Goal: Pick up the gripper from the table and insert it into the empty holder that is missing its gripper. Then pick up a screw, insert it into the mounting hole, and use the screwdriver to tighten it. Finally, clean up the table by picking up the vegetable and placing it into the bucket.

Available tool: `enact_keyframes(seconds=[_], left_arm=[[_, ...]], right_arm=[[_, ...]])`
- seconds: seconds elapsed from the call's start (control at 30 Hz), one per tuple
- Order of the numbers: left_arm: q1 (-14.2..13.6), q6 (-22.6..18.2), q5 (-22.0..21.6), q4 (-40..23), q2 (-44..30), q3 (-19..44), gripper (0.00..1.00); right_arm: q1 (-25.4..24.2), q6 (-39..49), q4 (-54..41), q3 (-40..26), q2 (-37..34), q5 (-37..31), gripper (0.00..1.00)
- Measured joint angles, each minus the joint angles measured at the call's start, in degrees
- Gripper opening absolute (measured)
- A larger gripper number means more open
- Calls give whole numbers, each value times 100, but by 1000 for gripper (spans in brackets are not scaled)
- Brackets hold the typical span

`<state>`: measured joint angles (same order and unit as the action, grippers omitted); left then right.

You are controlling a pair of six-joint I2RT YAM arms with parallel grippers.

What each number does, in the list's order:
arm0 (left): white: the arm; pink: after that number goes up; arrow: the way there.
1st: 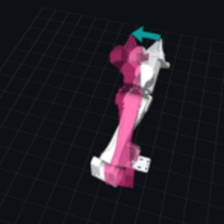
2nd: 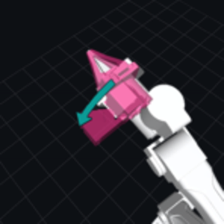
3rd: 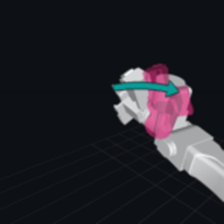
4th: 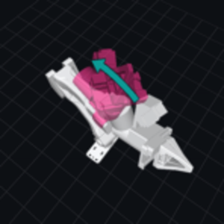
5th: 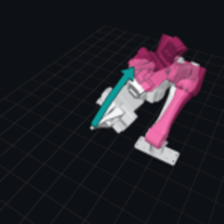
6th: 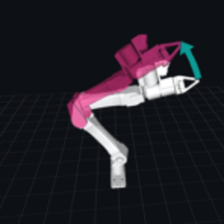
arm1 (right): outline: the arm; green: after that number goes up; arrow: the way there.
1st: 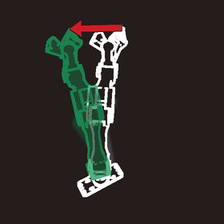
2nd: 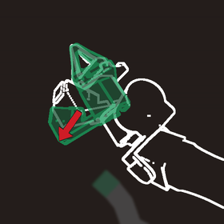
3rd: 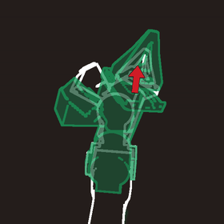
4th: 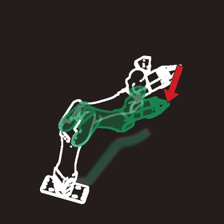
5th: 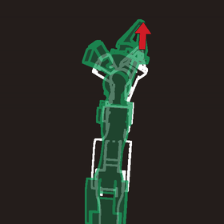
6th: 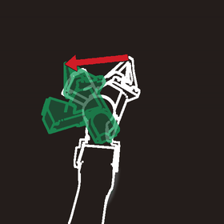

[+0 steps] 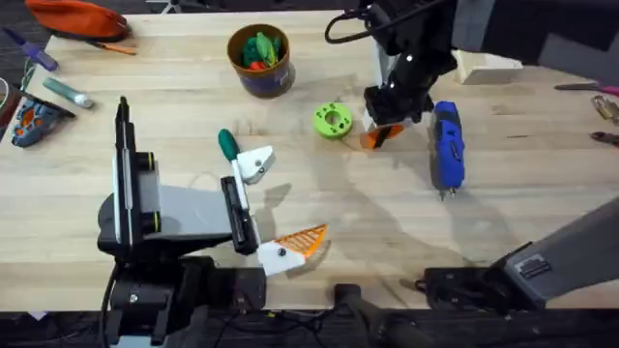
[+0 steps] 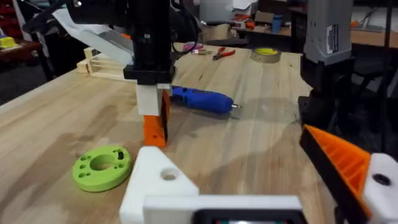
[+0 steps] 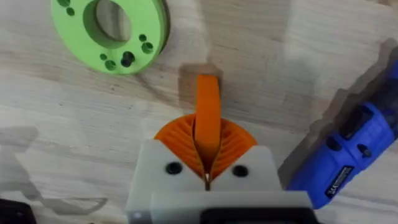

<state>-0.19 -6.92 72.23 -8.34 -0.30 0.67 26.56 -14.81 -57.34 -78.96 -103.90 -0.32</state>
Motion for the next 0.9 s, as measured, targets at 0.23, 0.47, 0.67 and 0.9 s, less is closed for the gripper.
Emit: enact_keyframes(seconds=[0.23, 0.47, 0.67, 0.9], left_arm=[[0, 0, 0, 0, -2, 0, 985], [0, 0, 0, 0, -1, 0, 985], [0, 0, 0, 0, -2, 0, 985], [0, 0, 0, 0, -2, 0, 986]], right_arm=[[0, 0, 0, 0, 1, 0, 14], [0, 0, 0, 0, 2, 1, 13], [0, -1, -89, 7, 109, 3, 12], [-2, -161, -153, 39, 1217, 220, 11]])
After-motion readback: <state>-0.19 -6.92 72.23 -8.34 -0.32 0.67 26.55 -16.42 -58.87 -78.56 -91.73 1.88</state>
